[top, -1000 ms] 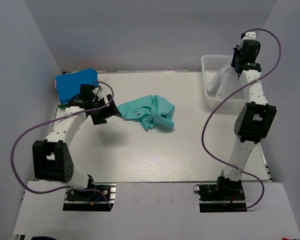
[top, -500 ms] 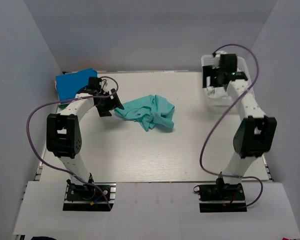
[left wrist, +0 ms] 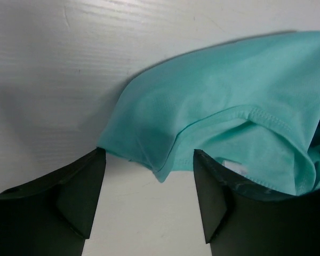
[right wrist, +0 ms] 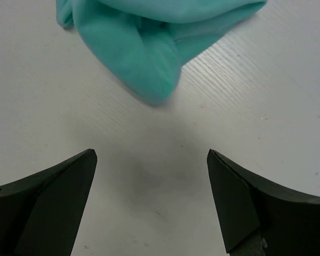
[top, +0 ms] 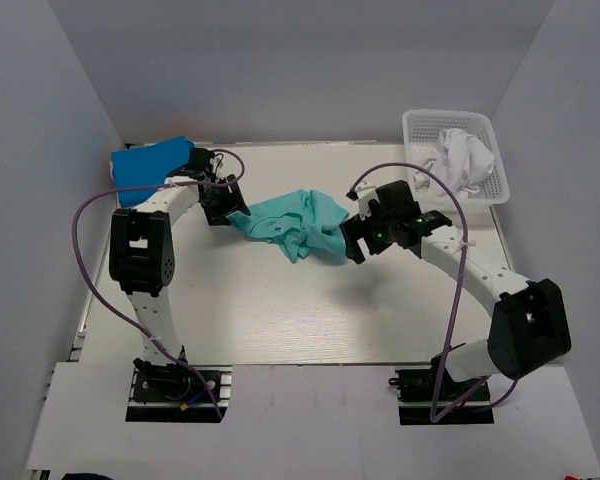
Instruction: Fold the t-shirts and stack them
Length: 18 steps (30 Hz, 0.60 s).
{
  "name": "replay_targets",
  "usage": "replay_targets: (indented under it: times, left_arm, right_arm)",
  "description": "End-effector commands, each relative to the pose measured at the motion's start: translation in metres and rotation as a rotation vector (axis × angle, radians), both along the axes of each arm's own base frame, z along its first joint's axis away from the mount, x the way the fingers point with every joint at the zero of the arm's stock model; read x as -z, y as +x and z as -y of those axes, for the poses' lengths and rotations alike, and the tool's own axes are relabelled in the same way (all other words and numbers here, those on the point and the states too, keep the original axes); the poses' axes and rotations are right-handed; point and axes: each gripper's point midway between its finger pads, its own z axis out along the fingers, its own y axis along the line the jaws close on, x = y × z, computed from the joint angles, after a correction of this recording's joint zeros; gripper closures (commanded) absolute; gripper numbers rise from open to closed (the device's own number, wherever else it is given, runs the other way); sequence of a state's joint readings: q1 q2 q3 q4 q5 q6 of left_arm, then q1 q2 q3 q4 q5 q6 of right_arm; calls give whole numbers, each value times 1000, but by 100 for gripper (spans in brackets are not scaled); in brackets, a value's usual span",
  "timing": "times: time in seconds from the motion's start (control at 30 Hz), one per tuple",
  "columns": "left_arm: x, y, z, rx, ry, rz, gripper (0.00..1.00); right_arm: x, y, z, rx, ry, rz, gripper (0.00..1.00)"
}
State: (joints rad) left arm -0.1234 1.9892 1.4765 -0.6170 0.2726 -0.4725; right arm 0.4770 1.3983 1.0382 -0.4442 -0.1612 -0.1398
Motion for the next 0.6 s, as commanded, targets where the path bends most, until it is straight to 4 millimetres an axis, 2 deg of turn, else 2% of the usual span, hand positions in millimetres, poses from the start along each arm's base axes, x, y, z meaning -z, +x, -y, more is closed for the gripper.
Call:
replay_targets:
  times: [0.0, 0.03, 0.1, 0.13, 0.17, 0.2, 0.23, 0.3, 0.33, 0.37, 0.4, 0.43, 0.47, 0.5, 0.57]
  left_arm:
    - [2, 11, 2, -1, 21, 4, 30]
    - [1, 16, 1, -6, 29, 12, 33]
    - [12, 12, 2, -3, 46, -19, 43]
    - [9, 15, 1, -7, 53, -9, 52]
    - [15, 14, 1, -7, 55, -23, 58]
    - [15, 15, 1, -7, 56, -30, 63]
    - [19, 19, 0, -12, 68, -36, 75]
    - [17, 20, -3, -9, 85, -45, 94]
    - [16, 25, -4, -16, 97, -38, 100]
    - [16, 26, -4, -16, 97, -38, 100]
    - [12, 29, -4, -17, 96, -28, 100]
    - [2, 33, -3, -18, 91, 4, 100]
    - [-2, 32, -3, -19, 89, 16, 100]
    - [-18, 34, -3, -20, 84, 52, 100]
    - [-40, 39, -5, -29, 85, 111, 100]
  right_arm:
    - [-10, 12, -26, -78, 51, 85, 10]
    - [-5, 7, -36, -105, 54, 74, 10]
    - [-5, 15, -48, -115, 77, 103, 10]
    - [-4, 14, -55, -129, 86, 103, 10]
    - [5, 17, -61, -133, 85, 84, 10]
    - [3, 22, -70, -147, 104, 110, 10]
    - [6, 22, -74, -151, 107, 97, 10]
    - [19, 31, -83, -150, 98, 74, 15]
    - [20, 33, -88, -148, 103, 71, 23]
    - [15, 40, -96, -146, 116, 70, 28]
    - [20, 43, -97, -133, 111, 60, 37]
    - [20, 44, -97, -123, 111, 44, 75]
    - [5, 55, -101, -104, 122, 78, 95]
    - [-10, 57, -101, -42, 156, 78, 100]
    - [-34, 63, -96, 9, 176, 113, 100]
